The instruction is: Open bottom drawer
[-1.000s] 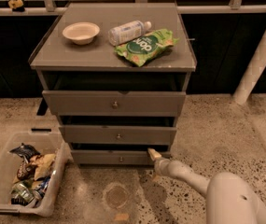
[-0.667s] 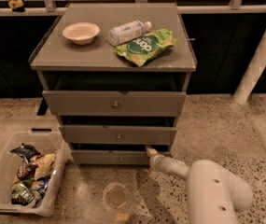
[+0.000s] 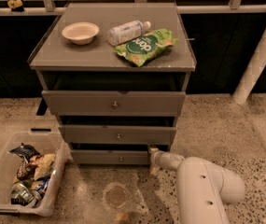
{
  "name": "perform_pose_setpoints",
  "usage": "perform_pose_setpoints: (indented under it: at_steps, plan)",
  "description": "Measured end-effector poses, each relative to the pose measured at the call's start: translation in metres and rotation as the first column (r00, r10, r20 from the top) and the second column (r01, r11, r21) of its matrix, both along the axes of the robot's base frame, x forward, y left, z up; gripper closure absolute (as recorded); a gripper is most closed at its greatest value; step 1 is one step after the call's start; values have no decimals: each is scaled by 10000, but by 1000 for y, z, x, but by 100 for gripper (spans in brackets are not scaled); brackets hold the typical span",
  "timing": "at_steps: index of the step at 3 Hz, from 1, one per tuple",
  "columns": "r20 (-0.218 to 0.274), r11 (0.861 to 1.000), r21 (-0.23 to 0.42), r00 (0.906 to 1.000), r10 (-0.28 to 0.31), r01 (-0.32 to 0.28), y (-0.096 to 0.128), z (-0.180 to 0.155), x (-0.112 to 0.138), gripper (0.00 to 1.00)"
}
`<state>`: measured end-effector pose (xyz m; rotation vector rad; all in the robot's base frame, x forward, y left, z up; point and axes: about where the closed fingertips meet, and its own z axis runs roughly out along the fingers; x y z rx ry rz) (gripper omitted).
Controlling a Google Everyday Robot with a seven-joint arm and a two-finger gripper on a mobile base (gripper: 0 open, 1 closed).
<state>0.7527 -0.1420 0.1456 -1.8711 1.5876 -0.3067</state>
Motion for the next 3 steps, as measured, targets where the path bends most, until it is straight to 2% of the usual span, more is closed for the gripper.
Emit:
perform_pose_setpoints:
  at_steps: [1,2,3]
  plan:
    - [102,10000,-22,9999,-62,62,-3,5,9,0]
    - [102,10000,-22,9999,-61,62,-3,5,9,18]
    - [101,10000,-22,9999,-61,61,-3,5,9,41]
